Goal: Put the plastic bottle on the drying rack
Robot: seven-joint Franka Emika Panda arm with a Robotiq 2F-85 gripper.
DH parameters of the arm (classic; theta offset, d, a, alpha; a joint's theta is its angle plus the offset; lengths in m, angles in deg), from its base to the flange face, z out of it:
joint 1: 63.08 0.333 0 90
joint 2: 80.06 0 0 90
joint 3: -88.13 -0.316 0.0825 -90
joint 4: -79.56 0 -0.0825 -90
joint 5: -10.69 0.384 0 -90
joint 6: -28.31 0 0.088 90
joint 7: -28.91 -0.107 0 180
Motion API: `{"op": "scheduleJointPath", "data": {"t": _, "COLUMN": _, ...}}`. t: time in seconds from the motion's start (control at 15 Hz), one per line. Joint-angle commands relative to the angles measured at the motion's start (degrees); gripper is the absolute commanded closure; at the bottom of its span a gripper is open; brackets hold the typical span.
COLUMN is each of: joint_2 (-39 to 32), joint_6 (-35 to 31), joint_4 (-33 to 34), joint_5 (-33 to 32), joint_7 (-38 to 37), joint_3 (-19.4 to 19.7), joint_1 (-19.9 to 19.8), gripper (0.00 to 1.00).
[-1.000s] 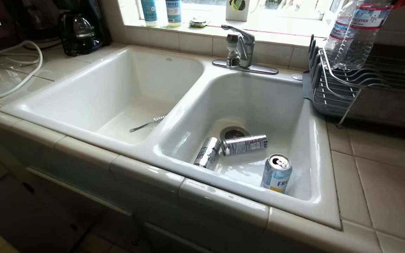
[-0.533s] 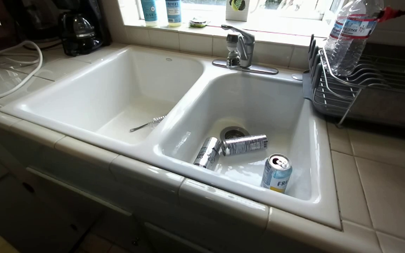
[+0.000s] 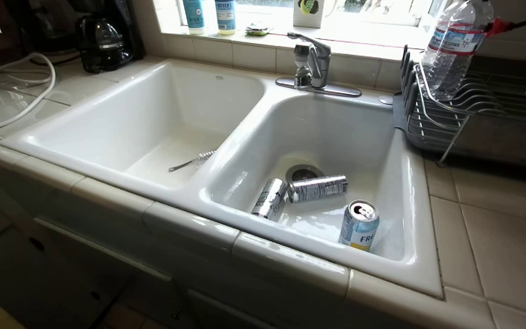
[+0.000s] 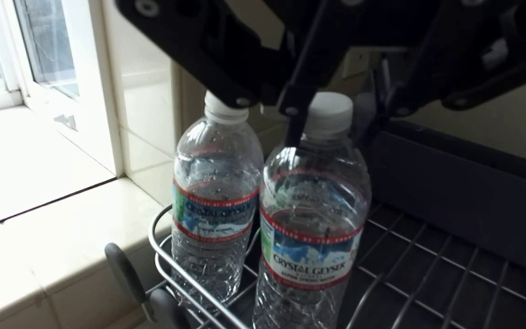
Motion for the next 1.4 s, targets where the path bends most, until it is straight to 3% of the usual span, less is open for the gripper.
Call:
{"op": "scheduleJointPath", "data": {"t": 0.0, "joint_2": -1.92, "joint_6": 0.72, "joint_4": 2.52, "joint_5": 1.29, "joint_7": -0.58, "joint_3": -0.45, "joint_1": -0.63, "gripper": 0.92}}
{"op": "scheduleJointPath", "data": {"t": 0.4, "joint_2": -2.66, "joint_6": 1.21, "joint_4": 3.1, "joint_5": 1.63, "joint_7": -1.25, "joint_3": -0.46, "joint_1": -0.57, "gripper": 0.92}}
{"op": "scheduleJointPath", "data": {"t": 0.47, "joint_2": -2.51, "joint_6": 1.3, "joint_4": 2.82, "joint_5": 1.61, "joint_7": -1.26, "joint_3": -0.47, "joint_1": -0.53, "gripper": 0.44}}
{"op": "scheduleJointPath", "data": {"t": 0.6, "joint_2": -2.25, "joint_6": 1.29, "joint_4": 2.21, "joint_5": 1.45, "joint_7": -1.44, "joint_3": -0.33, "joint_1": -0.44, "gripper": 0.38}}
{"op": "scheduleJointPath", "data": {"t": 0.93, "joint_2": 1.56, "joint_6": -0.38, "joint_4": -0.62, "joint_5": -0.31, "joint_7": -2.43, "joint_3": 0.88, "joint_1": 0.63, "gripper": 0.01}}
{"op": "scheduleJointPath", "data": {"t": 1.33, "joint_2": 10.53, "joint_6": -2.64, "joint_4": -4.4, "joint_5": -8.38, "joint_7": -8.51, "joint_3": 6.24, "joint_1": 4.39, "gripper": 0.0}}
